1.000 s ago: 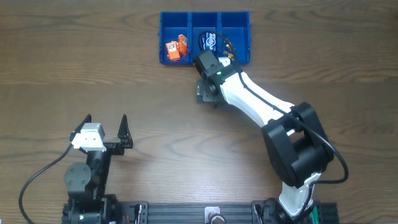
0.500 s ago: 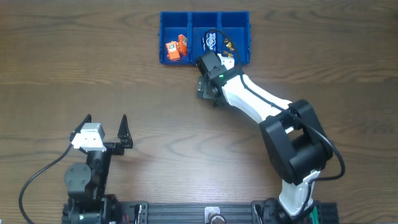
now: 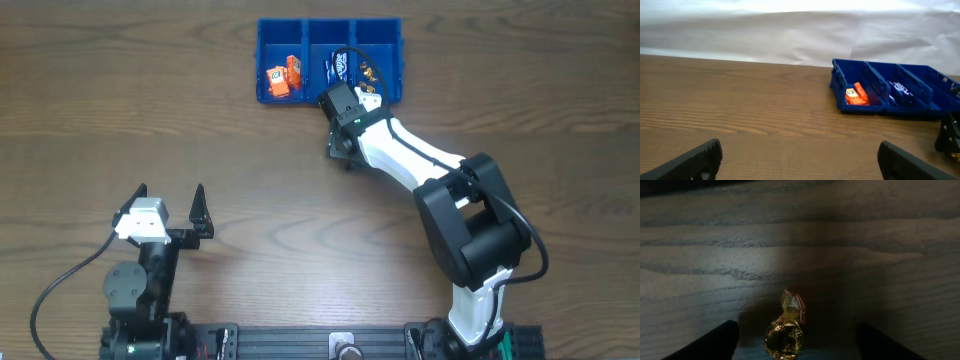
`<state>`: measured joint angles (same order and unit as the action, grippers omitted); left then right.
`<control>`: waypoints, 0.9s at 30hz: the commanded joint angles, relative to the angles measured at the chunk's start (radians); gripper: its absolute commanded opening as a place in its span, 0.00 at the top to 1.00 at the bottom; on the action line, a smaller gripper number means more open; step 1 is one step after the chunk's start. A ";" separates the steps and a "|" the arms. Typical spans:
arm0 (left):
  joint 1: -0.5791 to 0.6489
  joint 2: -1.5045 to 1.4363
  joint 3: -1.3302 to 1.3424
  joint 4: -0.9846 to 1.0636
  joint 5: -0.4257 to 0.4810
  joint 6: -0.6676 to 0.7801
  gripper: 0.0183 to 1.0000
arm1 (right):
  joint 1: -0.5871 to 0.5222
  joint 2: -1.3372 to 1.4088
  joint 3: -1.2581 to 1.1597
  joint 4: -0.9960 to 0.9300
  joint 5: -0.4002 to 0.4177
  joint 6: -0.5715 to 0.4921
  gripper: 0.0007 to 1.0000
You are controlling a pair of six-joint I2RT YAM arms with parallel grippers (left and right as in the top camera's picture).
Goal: Sort Candies Into Trays
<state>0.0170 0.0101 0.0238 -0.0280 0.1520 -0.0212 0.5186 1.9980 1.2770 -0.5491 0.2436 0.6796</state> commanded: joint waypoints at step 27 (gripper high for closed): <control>0.004 -0.006 -0.019 -0.034 0.021 0.014 0.00 | -0.008 0.034 -0.008 0.015 -0.021 0.005 0.70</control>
<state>0.0170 0.0101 0.0238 -0.0280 0.1516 -0.0212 0.5186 2.0094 1.2758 -0.5392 0.2306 0.6819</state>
